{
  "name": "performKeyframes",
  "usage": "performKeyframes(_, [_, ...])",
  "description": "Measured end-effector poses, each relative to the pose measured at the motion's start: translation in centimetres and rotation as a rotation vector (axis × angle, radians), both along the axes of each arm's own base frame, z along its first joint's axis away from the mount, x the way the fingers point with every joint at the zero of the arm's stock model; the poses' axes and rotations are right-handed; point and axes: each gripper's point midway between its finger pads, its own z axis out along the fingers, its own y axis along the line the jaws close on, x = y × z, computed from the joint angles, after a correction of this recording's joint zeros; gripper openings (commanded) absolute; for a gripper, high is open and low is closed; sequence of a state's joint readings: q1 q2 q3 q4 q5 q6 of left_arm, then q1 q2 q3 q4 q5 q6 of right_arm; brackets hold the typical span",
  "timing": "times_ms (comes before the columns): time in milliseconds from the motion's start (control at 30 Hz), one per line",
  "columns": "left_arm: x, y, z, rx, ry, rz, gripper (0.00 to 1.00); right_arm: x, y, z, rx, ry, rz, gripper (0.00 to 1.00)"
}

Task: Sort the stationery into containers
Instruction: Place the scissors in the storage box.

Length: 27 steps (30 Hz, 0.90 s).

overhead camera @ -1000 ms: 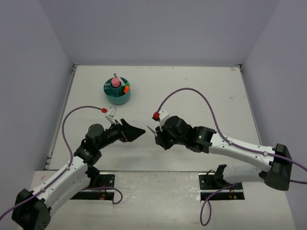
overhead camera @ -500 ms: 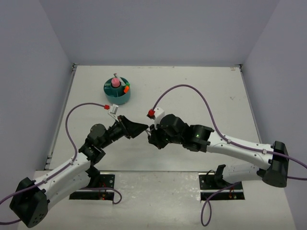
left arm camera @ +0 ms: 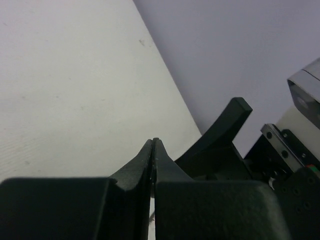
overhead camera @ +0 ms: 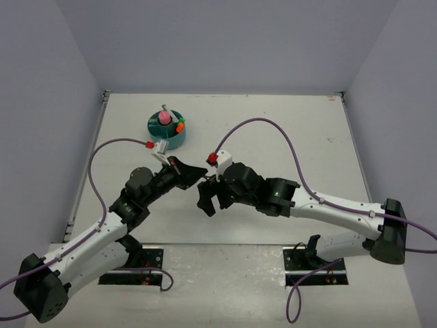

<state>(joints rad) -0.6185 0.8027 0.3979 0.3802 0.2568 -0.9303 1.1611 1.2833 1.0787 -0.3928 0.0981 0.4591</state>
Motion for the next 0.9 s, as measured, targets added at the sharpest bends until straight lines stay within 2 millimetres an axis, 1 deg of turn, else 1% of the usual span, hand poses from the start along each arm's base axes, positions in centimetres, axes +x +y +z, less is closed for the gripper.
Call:
performKeyframes(67, [1.1,0.6,0.2,0.052,0.006,0.064,0.0,0.5,-0.1,0.2,0.008,-0.015,-0.034,0.99])
performKeyframes(133, [2.4,1.3,1.0,0.089,0.001,0.136,0.0,0.8,-0.6,0.1,0.004,-0.024,-0.065,0.99])
performKeyframes(167, [3.4,2.0,1.2,0.126,0.009,0.198,0.0,1.0,-1.0,0.0,0.003,-0.031,-0.085,0.99])
performKeyframes(233, [5.8,4.0,1.9,0.219,0.033,0.349,0.0,1.2,-2.4,-0.3,-0.006,-0.043,-0.128,0.99])
performKeyframes(300, [8.8,6.6,3.1,0.305,0.062,0.53,0.0,1.3,-4.2,-0.1,0.002,-0.063,-0.171,0.99])
performKeyframes(367, [11.7,9.8,3.7,0.384,0.099,0.697,0.0,1.4,-5.9,0.6,0.027,-0.087,-0.212,0.99])
performKeyframes(433, [14.3,13.5,3.7,0.458,0.15,0.85,0.0,1.9,-7.5,1.6,0.058,-0.114,-0.26,0.99])
performKeyframes(500, [16.4,17.0,3.2,0.532,0.205,0.989,0.0,2.5,-9.0,2.1,0.082,-0.135,-0.306,0.99])
performKeyframes(567, [17.7,19.4,2.6,0.598,0.244,1.084,0.0,3.1,-10.3,2.0,0.088,-0.148,-0.347,0.99])
performKeyframes(633, [18.1,20.8,1.8,0.669,0.286,1.138,0.0,3.5,-11.4,1.4,0.082,-0.155,-0.377,0.99])
performKeyframes(700, [18.9,21.5,1.8,0.712,0.309,1.182,0.0,3.8,-12.5,0.4,0.059,-0.154,-0.4,0.99])
performKeyframes(800, [20.0,22.1,2.0,0.741,0.323,1.237,0.0,4.2,-13.6,-0.7,0.037,-0.153,-0.429,0.99])
performKeyframes(900, [20.4,22.4,1.5,0.753,0.346,1.273,0.0,4.5,-14.2,-1.3,0.023,-0.152,-0.446,0.99])
